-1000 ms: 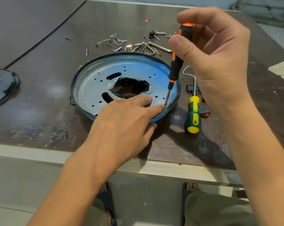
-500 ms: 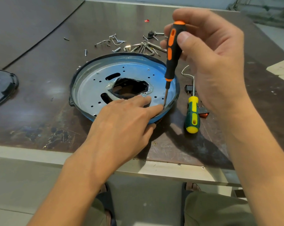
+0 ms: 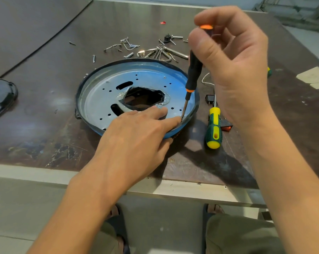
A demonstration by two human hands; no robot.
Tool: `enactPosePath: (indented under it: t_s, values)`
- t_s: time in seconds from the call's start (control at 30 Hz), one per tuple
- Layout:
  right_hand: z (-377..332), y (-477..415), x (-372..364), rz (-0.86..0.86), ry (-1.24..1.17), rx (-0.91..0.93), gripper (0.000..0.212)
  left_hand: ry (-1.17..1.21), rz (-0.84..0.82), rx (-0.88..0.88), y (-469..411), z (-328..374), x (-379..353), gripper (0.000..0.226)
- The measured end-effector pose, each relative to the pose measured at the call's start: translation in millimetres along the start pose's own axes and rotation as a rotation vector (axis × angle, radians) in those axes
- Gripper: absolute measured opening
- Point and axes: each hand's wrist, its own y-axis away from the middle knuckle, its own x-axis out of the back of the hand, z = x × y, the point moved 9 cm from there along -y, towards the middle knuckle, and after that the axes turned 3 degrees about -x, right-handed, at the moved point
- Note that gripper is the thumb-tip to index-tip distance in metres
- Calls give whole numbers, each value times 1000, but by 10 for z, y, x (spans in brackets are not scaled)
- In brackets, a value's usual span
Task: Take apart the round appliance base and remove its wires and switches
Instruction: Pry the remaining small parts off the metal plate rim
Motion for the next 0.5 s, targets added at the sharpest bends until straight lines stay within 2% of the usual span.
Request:
enactPosePath:
  t_s: [0.27, 0.5]
  values:
    - [54, 6, 65, 19, -102, -26, 27, 7, 14, -9, 6, 7, 14, 43]
    - [13, -9, 64, 27, 40, 13, 29, 0, 20, -9, -1, 12, 11, 46]
